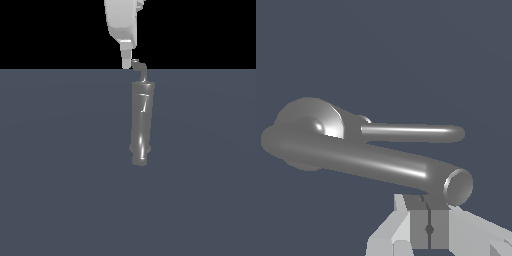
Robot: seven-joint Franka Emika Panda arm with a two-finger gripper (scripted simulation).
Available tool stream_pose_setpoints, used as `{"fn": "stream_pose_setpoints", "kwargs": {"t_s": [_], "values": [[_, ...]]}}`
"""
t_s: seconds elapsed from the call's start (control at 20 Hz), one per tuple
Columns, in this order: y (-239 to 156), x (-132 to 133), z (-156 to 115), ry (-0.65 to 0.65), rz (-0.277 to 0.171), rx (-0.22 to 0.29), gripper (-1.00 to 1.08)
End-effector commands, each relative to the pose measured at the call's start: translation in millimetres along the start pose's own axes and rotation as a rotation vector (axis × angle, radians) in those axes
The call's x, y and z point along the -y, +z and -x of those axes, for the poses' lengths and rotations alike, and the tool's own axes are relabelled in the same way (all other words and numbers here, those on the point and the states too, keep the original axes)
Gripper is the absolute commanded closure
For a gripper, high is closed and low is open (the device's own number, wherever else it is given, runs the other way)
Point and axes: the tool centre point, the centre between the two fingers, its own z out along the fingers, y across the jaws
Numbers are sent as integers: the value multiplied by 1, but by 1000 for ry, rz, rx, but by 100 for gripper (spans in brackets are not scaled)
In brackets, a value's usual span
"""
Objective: Turn on the faucet by rotating a designated handle.
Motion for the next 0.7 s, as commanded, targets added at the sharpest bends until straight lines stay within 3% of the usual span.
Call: {"fn": "stream_pose_setpoints", "kwargs": {"t_s": [0.0,0.35,0.4,0.45,0.65], "values": [[0,-1,-27,22,1,0,108],[0,-6,-72,27,3,0,108],[0,-6,-72,27,3,0,108],[0,-6,-46,-14,2,0,108],[0,3,-60,-8,2,0,108]]}}
